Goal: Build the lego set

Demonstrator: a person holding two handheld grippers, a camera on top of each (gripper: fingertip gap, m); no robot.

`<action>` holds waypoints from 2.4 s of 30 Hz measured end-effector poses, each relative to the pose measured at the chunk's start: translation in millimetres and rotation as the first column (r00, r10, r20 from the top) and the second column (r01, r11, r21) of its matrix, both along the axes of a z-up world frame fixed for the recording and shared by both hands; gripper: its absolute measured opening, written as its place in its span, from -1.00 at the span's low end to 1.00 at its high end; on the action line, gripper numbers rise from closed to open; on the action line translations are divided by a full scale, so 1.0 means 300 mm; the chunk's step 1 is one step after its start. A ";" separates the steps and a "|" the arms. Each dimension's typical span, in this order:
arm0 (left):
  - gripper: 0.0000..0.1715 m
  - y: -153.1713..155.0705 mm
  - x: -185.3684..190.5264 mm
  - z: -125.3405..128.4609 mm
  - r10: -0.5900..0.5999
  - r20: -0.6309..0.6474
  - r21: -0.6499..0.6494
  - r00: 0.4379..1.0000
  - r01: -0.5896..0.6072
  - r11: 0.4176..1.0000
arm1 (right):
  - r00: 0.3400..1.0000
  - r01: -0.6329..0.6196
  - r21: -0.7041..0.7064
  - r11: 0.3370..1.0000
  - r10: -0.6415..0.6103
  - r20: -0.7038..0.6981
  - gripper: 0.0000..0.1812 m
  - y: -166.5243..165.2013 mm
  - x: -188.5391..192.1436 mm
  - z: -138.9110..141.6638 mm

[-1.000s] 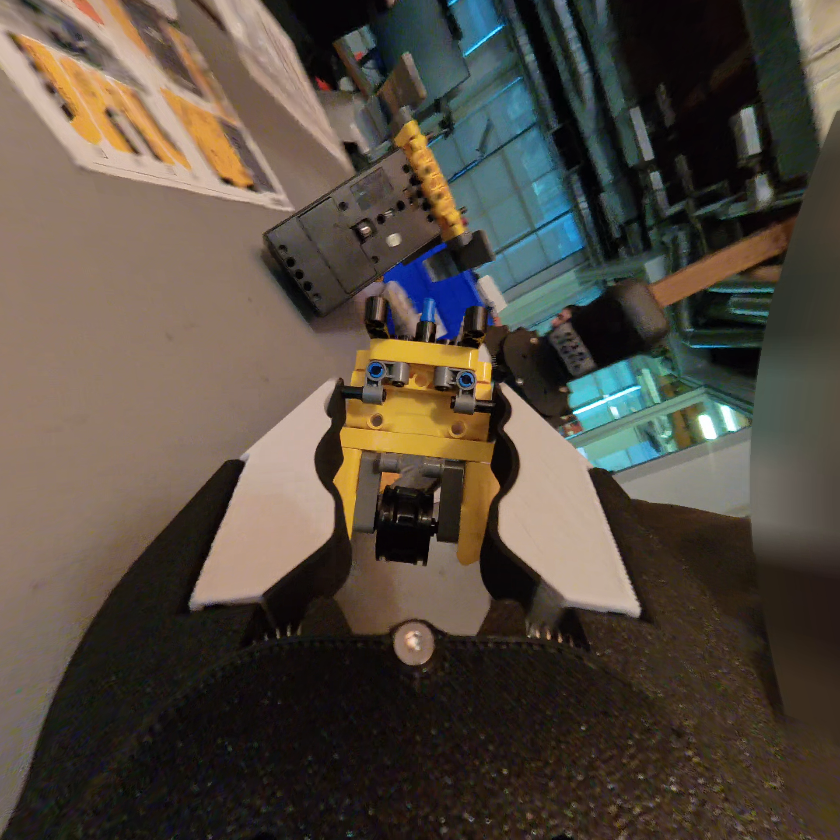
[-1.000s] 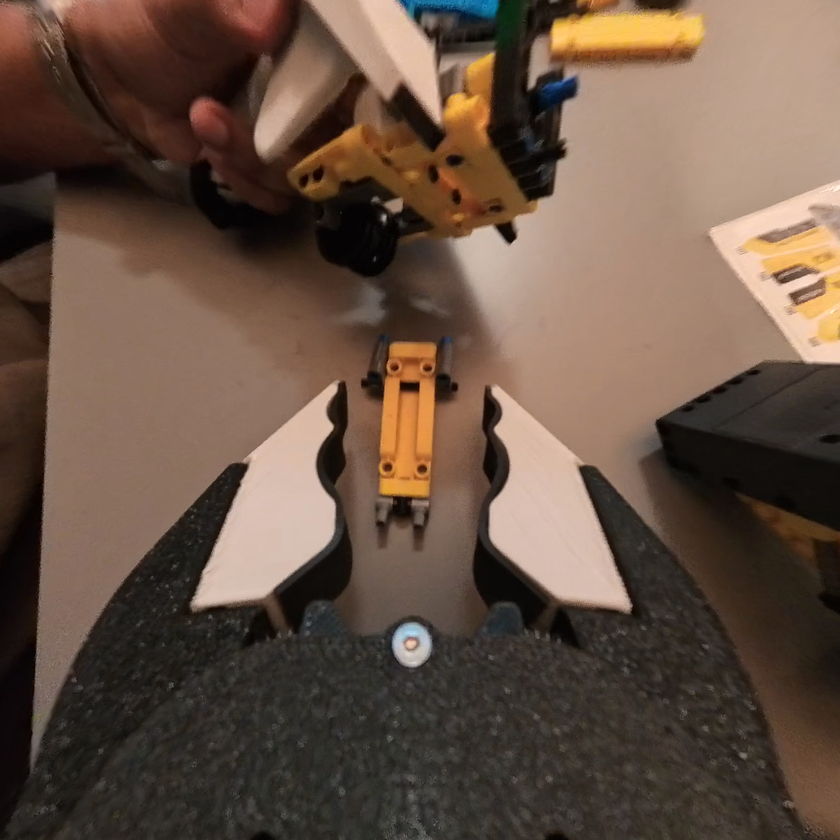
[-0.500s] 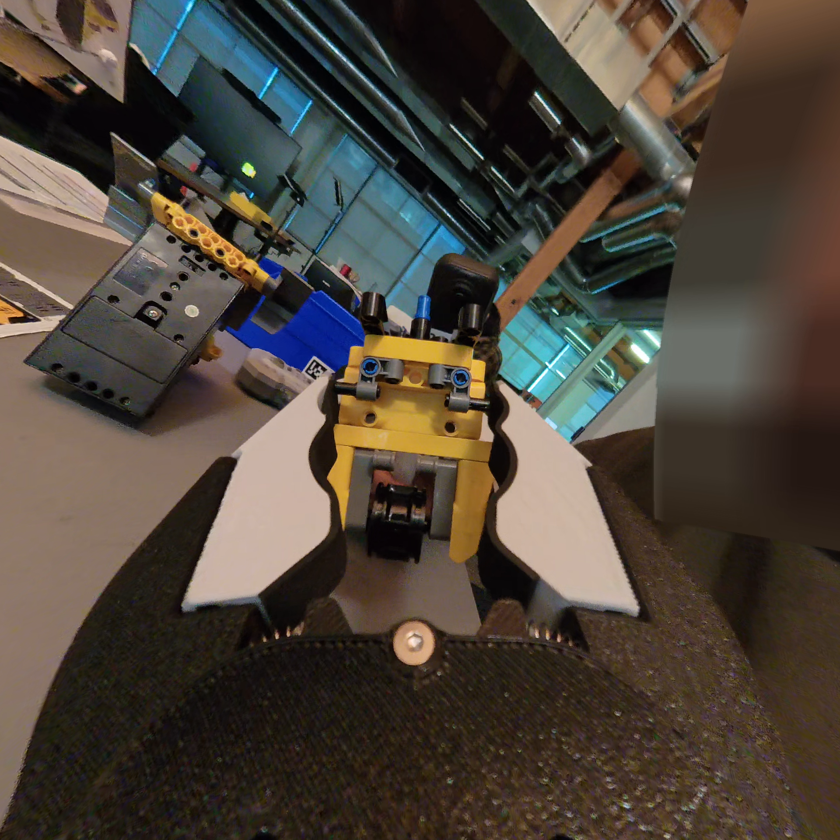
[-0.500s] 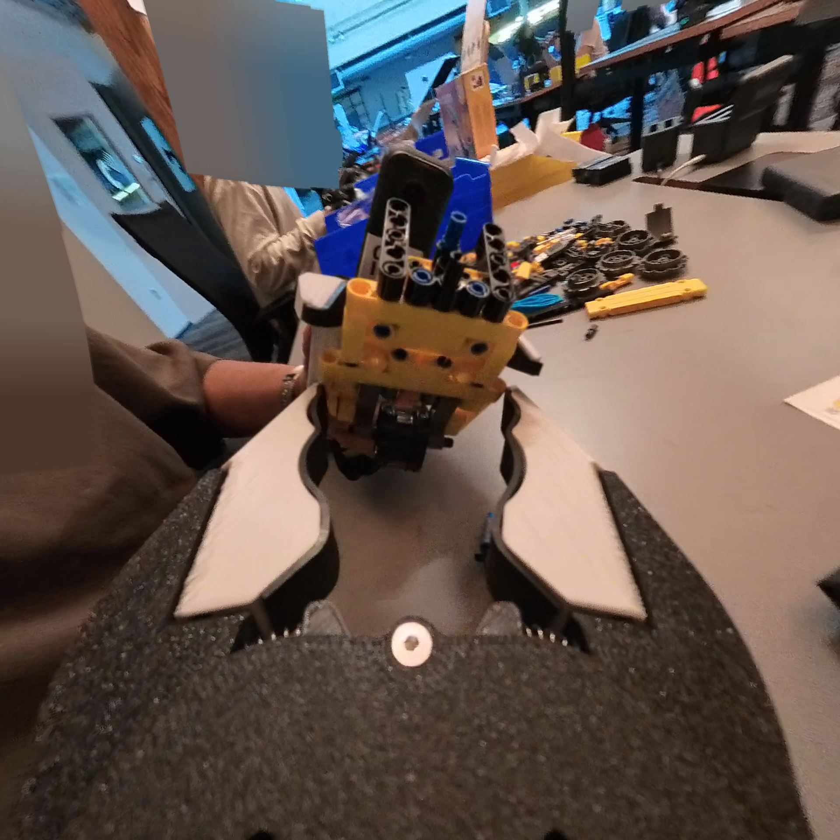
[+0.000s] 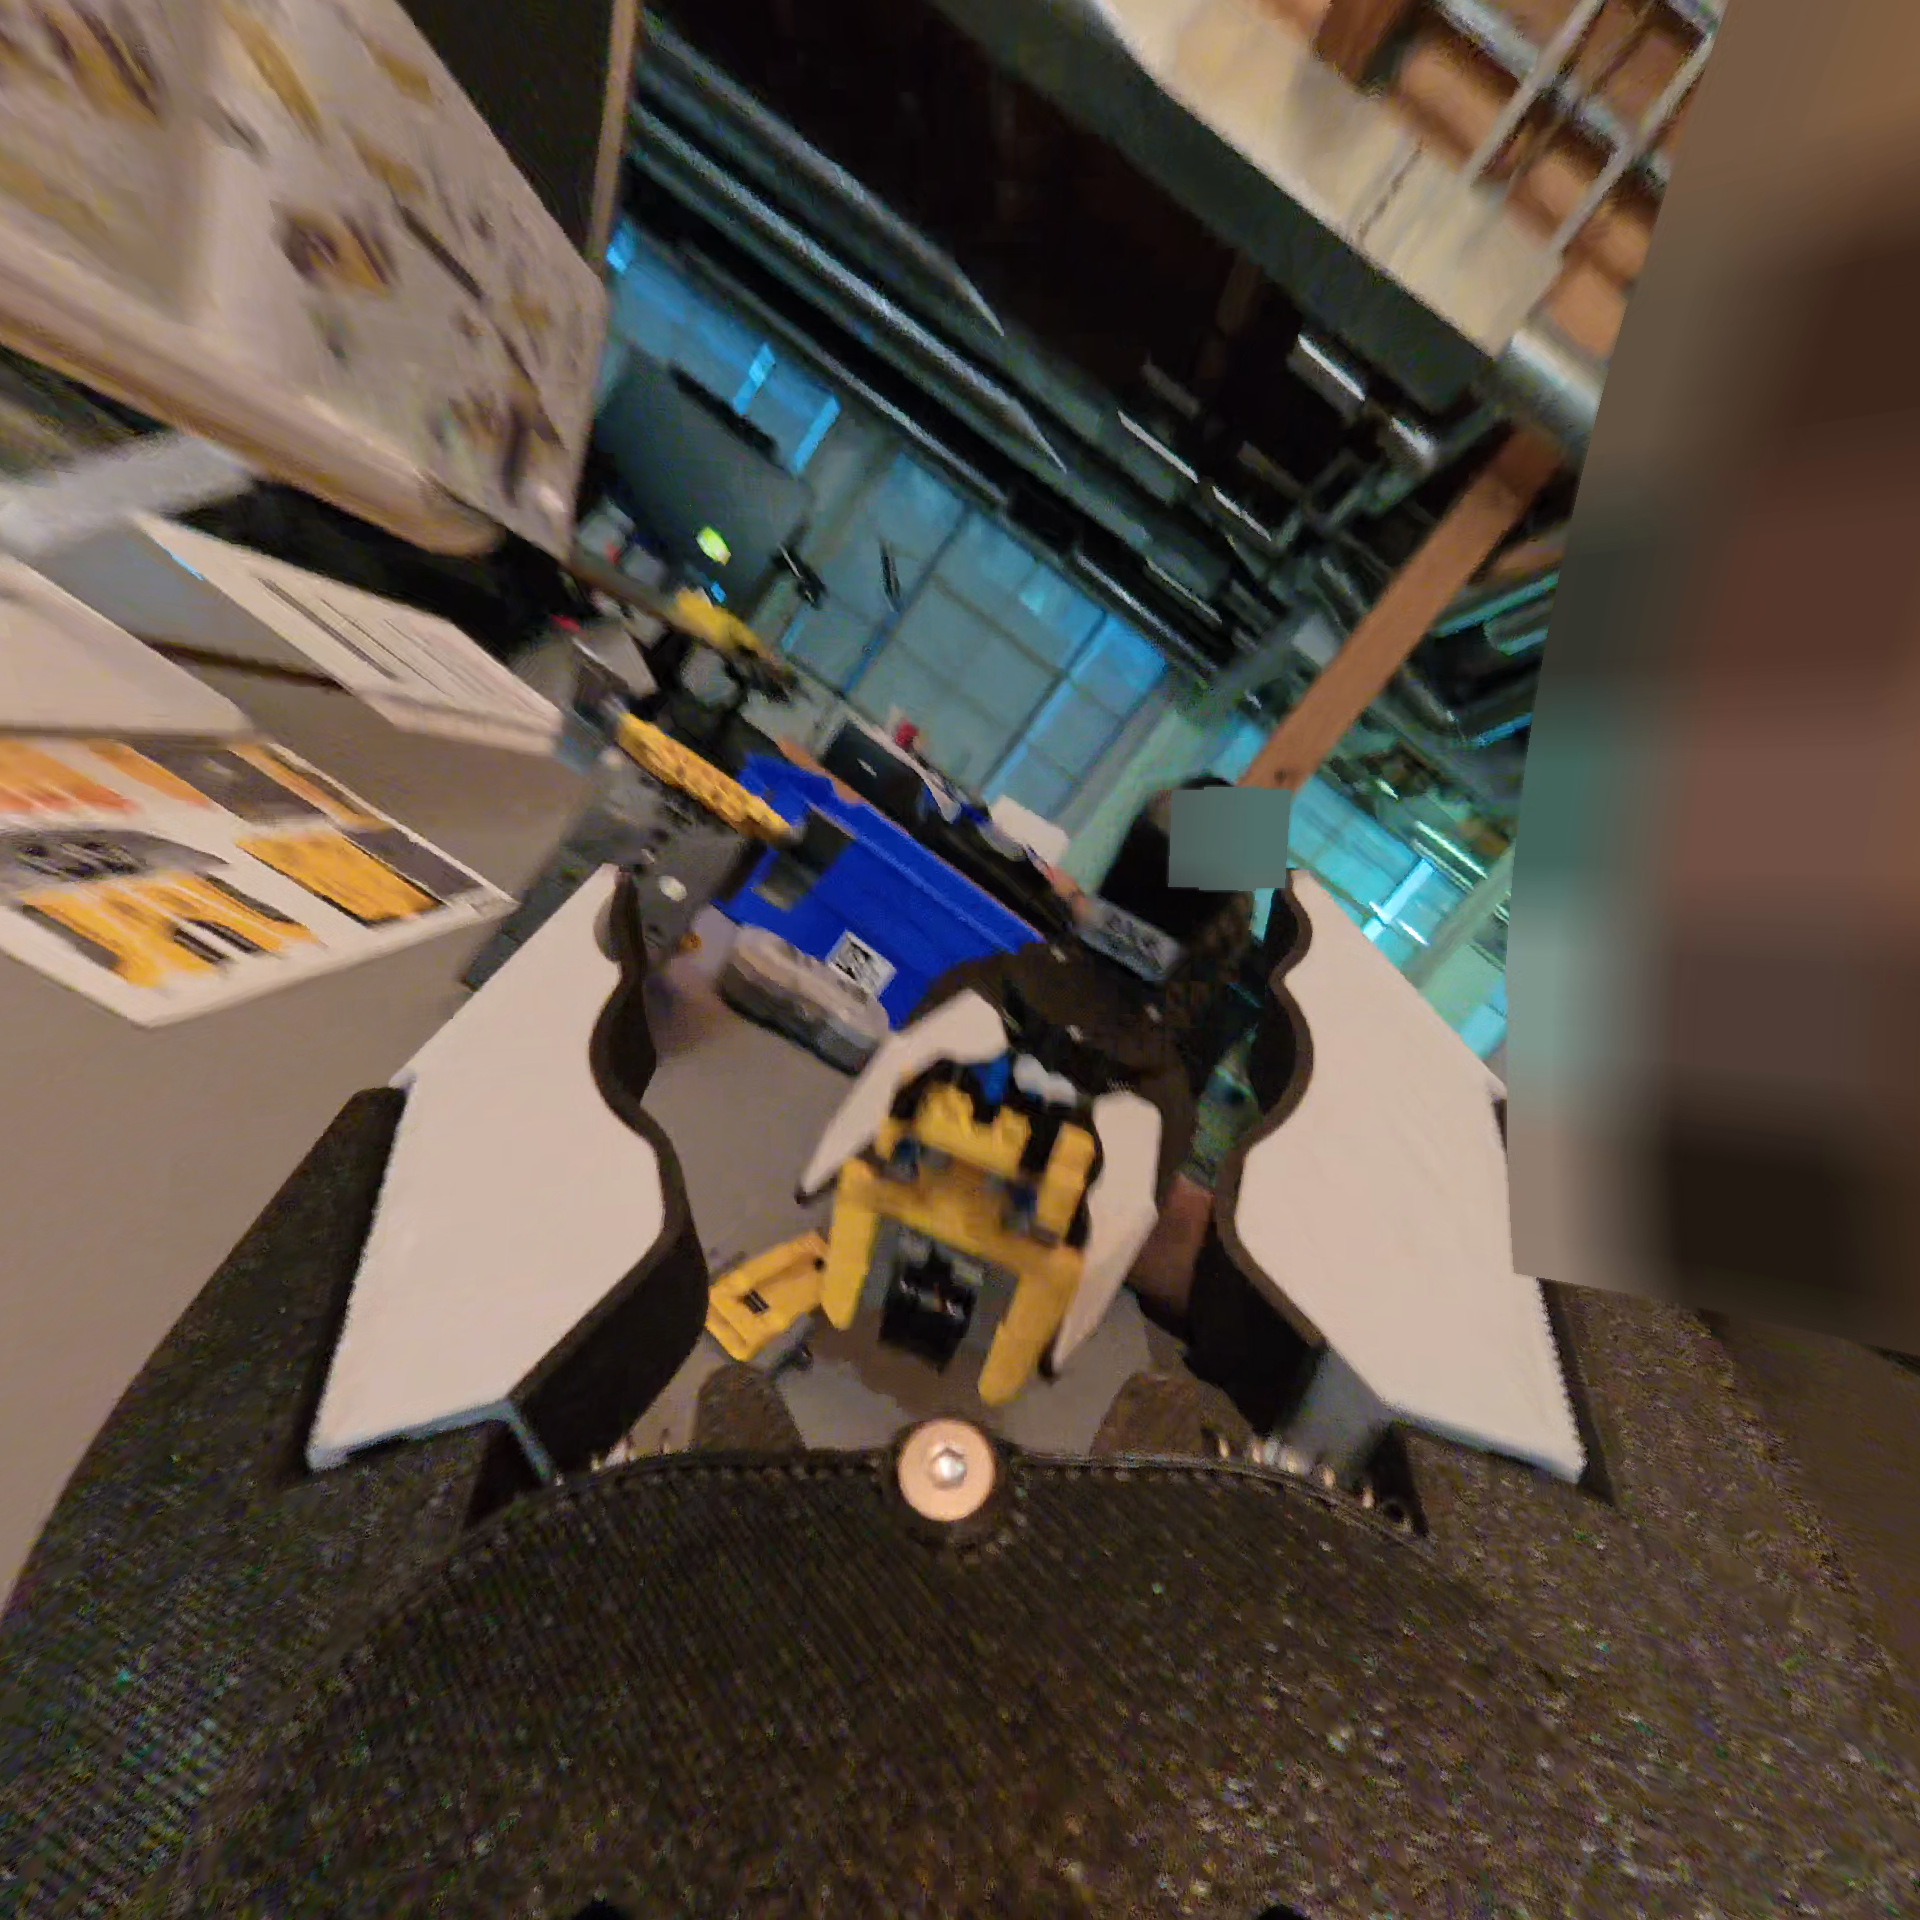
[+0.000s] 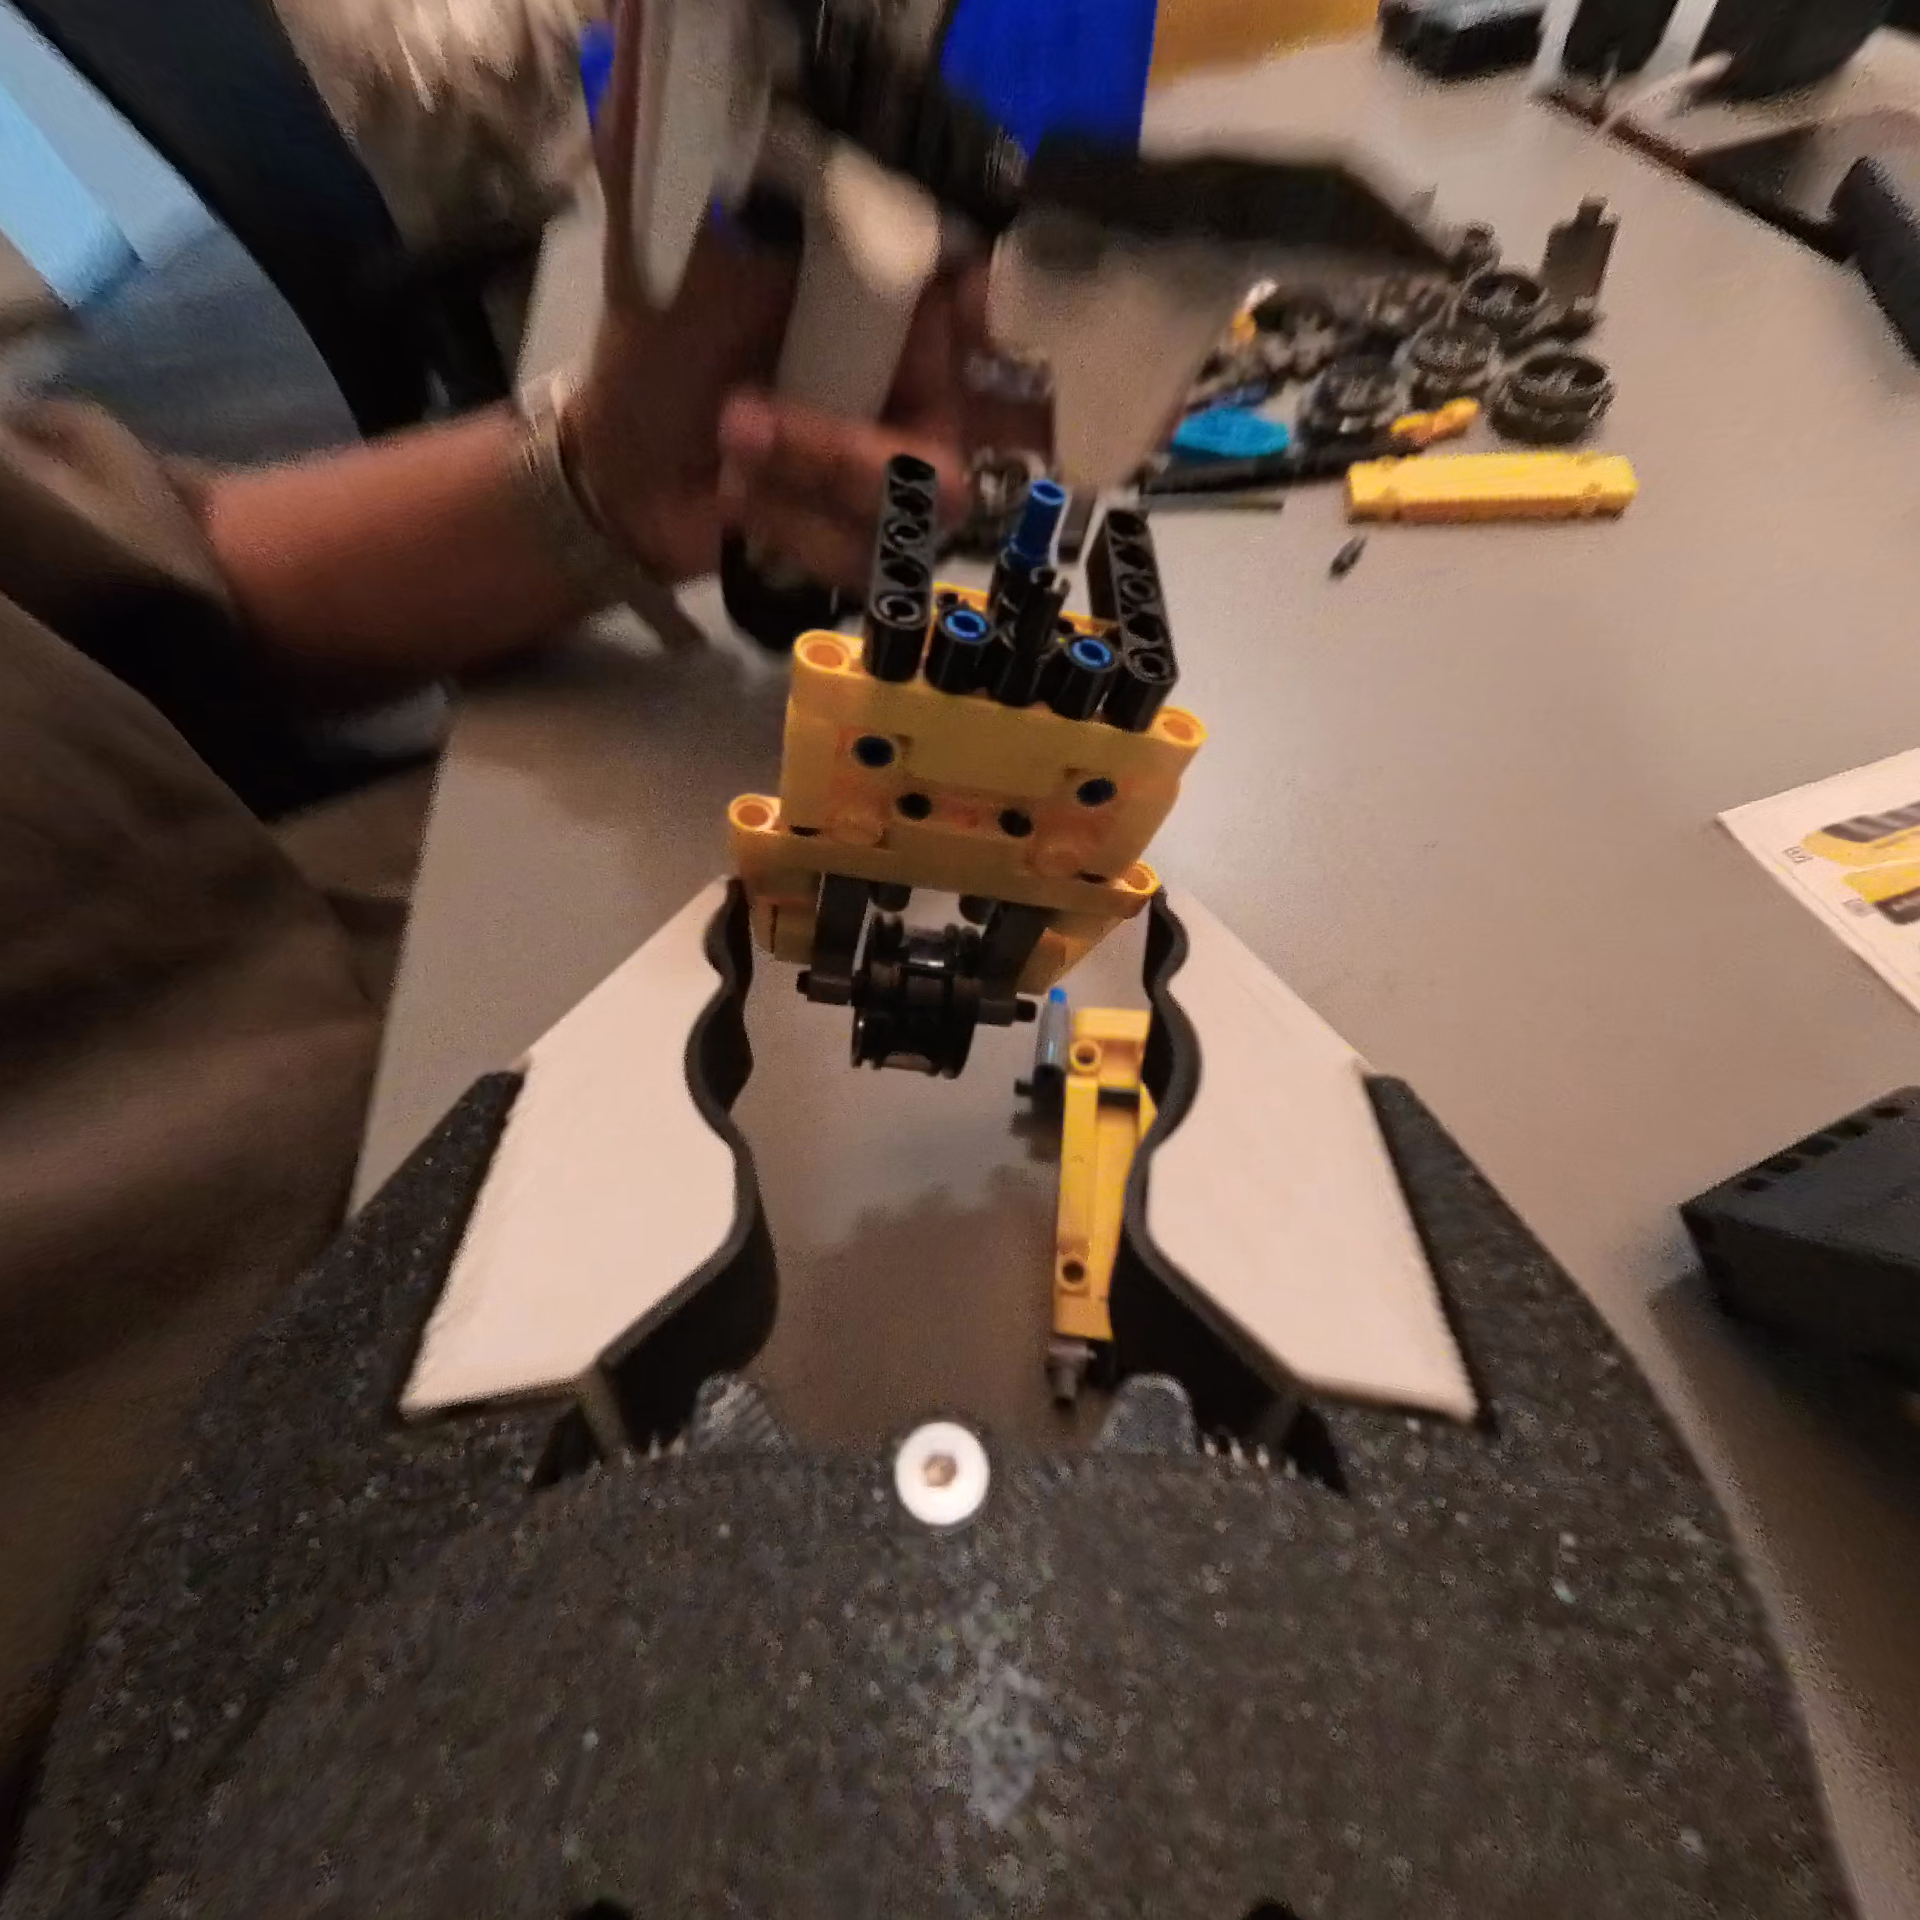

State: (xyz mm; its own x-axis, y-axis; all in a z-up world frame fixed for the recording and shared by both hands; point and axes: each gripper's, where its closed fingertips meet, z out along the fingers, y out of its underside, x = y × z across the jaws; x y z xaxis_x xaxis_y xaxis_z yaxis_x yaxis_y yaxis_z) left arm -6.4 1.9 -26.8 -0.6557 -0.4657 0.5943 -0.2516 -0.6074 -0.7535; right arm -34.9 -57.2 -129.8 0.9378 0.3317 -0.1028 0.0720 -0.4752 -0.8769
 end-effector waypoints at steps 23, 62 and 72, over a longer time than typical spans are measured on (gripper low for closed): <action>0.10 0.034 0.056 -0.091 0.130 -0.072 0.122 0.989 -0.121 0.985 | 0.980 0.061 0.029 0.998 -0.066 0.190 -0.09 0.007 0.054 0.006; 0.03 -0.053 0.028 -0.084 -0.029 -0.069 0.076 0.997 0.034 0.997 | 0.968 0.145 0.237 0.961 -0.188 0.169 -0.53 -0.008 0.171 0.106; 0.00 -0.098 0.013 -0.085 -0.042 -0.045 0.162 0.998 0.049 0.986 | 0.987 0.132 0.239 0.962 -0.149 0.054 -0.53 -0.005 0.163 0.102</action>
